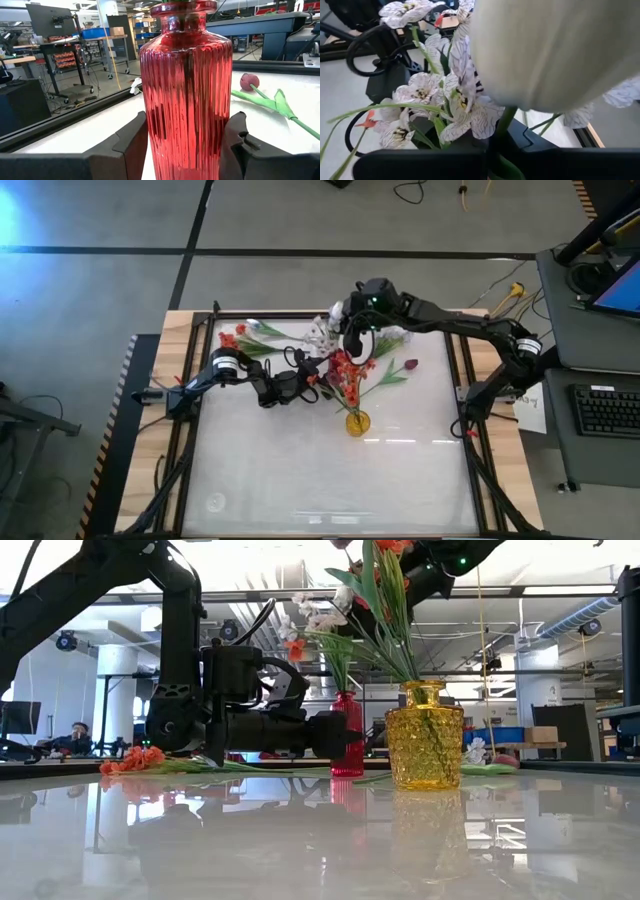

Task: Sort flowers into vase by color
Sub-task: Put the bottom white flower into the red vase

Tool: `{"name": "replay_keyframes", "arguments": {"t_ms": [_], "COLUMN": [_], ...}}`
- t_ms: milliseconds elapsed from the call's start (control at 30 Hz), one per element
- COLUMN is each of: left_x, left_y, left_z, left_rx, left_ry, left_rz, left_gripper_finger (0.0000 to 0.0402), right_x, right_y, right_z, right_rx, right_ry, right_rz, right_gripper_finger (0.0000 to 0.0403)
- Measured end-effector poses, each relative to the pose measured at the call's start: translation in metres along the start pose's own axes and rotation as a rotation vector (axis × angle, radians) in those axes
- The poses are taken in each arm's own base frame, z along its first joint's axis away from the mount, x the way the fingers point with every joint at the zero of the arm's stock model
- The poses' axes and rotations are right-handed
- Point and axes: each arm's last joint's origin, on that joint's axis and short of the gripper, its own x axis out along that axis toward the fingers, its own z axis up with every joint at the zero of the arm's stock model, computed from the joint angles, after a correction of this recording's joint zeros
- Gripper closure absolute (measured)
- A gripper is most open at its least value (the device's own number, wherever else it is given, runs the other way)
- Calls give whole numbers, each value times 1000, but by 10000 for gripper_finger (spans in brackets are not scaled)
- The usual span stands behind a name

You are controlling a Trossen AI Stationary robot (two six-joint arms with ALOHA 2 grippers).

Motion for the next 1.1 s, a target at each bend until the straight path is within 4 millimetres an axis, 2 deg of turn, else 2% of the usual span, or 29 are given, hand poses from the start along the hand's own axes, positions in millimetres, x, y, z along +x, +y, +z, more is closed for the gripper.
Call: {"name": "replay_keyframes", "arguments": {"t_ms": [167, 333, 800, 900, 1100], "left_x": [0, 0, 0, 0, 0], "left_y": [0, 0, 0, 0, 0], "left_z": [0, 0, 0, 0, 0], "left_rx": [0, 0, 0, 1, 0], "left_ry": [0, 0, 0, 0, 0], "left_rz": [0, 0, 0, 0, 2], "left_gripper_finger": [237, 237, 237, 237, 237], "right_x": [2, 3, 6, 6, -2], "right_y": [5, 6, 16, 14, 16], "right_z": [0, -3, -2, -3, 10], "right_rx": [-25, -53, -96, -107, -104], "right_ry": [7, 57, 57, 77, 13], "right_rz": [9, -73, -47, -107, -121], "right_gripper_finger": [390, 390, 391, 391, 391]}}
